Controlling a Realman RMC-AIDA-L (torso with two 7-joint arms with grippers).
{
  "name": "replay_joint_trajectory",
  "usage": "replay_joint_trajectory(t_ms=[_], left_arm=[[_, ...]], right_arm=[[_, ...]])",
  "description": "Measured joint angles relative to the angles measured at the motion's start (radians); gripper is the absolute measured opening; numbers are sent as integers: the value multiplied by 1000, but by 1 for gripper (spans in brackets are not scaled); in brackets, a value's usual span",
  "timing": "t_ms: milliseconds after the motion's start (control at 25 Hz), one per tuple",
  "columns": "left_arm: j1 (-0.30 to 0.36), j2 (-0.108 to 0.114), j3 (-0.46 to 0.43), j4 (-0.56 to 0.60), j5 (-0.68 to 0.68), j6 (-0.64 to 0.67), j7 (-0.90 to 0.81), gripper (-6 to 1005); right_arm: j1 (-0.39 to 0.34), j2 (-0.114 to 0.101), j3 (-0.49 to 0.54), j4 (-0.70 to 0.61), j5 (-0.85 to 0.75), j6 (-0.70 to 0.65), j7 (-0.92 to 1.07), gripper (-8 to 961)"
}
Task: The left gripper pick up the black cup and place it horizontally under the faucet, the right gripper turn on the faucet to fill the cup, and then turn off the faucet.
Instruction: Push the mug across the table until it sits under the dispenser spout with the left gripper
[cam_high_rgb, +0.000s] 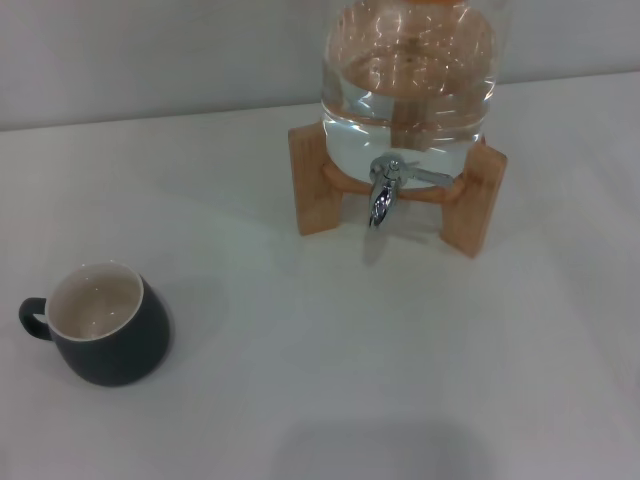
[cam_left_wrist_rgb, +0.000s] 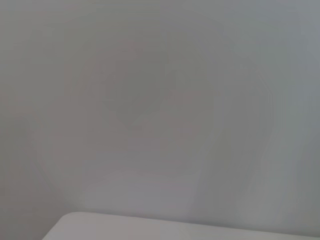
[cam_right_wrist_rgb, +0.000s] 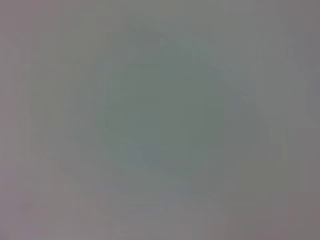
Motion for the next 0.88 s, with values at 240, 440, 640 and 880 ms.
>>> replay_joint_trajectory(t_ms=[240,440,640,880], left_arm=[[-5,0,1,-6,0,0,1,892],[-7,0,7,-28,1,0,8,891],[-7,-1,7,-43,4,0,13,891],[-12,-1,11,-100,18,0,65,892]], right_arm=[[0,0,-1,-2,3,0,0,856],[1,0,-2,-3,3,0,0,856],[3,0,-3,-4,2,0,0,856],[6,0,-2,-6,3,0,0,856]])
